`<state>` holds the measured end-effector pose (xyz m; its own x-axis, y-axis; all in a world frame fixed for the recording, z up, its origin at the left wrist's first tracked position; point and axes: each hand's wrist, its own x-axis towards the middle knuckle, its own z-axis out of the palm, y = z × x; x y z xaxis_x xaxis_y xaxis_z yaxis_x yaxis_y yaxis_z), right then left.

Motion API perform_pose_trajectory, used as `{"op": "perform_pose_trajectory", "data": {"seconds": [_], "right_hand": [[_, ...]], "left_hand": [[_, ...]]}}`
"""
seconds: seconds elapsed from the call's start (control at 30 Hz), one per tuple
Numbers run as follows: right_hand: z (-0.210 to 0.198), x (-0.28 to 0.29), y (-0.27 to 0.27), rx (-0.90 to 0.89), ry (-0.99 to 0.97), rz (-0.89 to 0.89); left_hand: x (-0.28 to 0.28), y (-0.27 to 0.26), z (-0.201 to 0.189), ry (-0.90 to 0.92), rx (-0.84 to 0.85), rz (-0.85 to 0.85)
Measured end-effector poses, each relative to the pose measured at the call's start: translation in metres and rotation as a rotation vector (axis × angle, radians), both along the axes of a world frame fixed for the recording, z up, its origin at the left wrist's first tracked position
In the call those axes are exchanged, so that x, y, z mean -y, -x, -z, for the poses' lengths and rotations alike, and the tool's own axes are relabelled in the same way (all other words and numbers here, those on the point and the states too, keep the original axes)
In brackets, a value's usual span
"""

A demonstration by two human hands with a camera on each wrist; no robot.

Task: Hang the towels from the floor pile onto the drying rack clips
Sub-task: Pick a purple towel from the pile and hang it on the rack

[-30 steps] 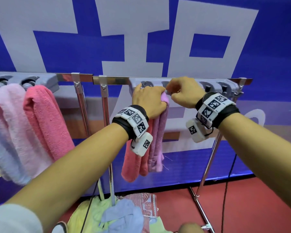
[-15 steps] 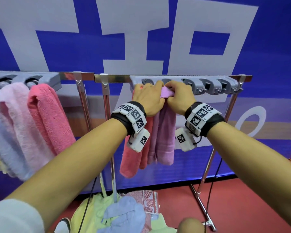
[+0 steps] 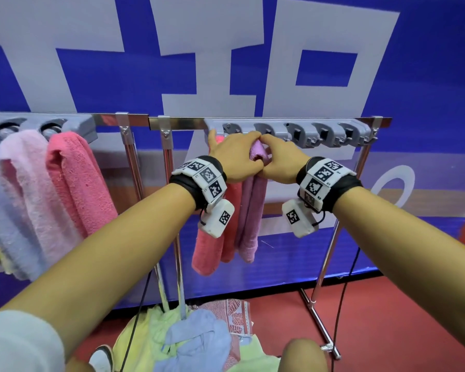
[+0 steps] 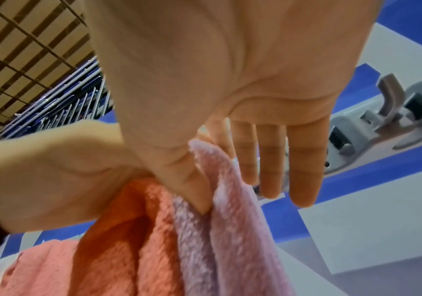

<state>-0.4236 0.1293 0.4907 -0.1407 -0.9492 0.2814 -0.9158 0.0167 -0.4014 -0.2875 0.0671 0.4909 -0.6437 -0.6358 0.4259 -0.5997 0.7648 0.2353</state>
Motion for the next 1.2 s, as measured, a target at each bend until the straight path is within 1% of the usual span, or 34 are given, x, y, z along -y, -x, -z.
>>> {"op": "perform_pose_trajectory", "data": {"seconds": [0.07, 0.17, 0.2, 0.3, 0.4, 0.53, 0.6, 0.67, 0.8, 0.87, 1.03, 1.2], "right_hand": [[-0.005, -0.006, 0.001, 0.032, 0.02, -0.028], [-0.013, -0.016, 0.0, 0.139, 0.139, -0.026], [-0.016, -0.018, -0.002, 0.15, 0.17, -0.03], [-0.022, -0.024, -0.01, 0.094, 0.214, -0.044], [-0.028, -0.025, -0.022, 0.025, 0.215, -0.071], [-0.029, -0.024, -0.05, 0.037, 0.302, -0.151], [-0.022, -0.023, -0.069, 0.053, 0.363, -0.202], [-0.012, -0.022, -0.09, 0.03, 0.363, -0.268], [0.016, -0.019, -0.135, -0.111, 0.267, -0.433], [0.032, -0.016, -0.152, -0.157, 0.228, -0.471], [0.09, -0.011, -0.183, -0.134, 0.059, -0.443], [0.157, -0.002, -0.203, -0.11, -0.123, -0.398]], "left_hand": [[-0.003, -0.008, 0.0, -0.018, -0.049, 0.022], [-0.003, -0.02, 0.002, -0.005, -0.084, 0.034], [-0.002, -0.024, 0.002, 0.009, -0.089, 0.041], [-0.003, -0.041, -0.002, 0.026, -0.122, 0.053], [0.002, -0.06, -0.001, 0.015, -0.164, 0.037], [0.006, -0.09, 0.007, 0.02, -0.135, -0.077], [0.005, -0.109, 0.014, 0.016, -0.113, -0.122], [0.006, -0.128, 0.024, -0.001, -0.074, -0.151], [0.003, -0.166, 0.05, -0.08, 0.029, -0.211], [0.002, -0.182, 0.066, -0.127, 0.09, -0.242], [0.002, -0.217, 0.126, -0.177, 0.252, -0.258], [0.002, -0.237, 0.195, -0.303, 0.337, -0.212]]}}
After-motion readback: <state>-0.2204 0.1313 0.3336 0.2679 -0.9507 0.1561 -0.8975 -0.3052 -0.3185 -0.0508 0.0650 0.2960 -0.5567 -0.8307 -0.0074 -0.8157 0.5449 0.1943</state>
